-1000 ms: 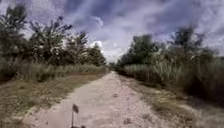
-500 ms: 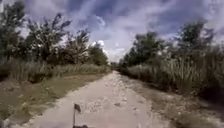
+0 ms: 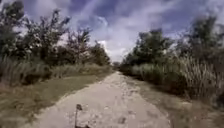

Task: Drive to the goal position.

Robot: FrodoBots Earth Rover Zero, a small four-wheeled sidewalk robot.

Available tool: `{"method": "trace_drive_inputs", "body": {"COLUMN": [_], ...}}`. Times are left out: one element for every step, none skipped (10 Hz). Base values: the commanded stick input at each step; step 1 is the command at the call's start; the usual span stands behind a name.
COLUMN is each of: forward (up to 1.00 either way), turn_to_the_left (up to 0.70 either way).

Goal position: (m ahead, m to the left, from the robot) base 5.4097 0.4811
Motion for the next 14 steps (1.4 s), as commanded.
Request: {"method": "trace_drive_inputs", "body": {"forward": [1.0, 1.0, 1.0, 1.0, 1.0, 1.0, 1.0, 1.0, 1.0, 1.0, 1.0, 1.0, 1.0, 1.0], "turn_to_the_left": [0.0, 0.0, 0.0, 0.0, 0.0, 0.0, 0.0, 0.0, 0.0, 0.0, 0.0, 0.0, 0.0, 0.0]}}
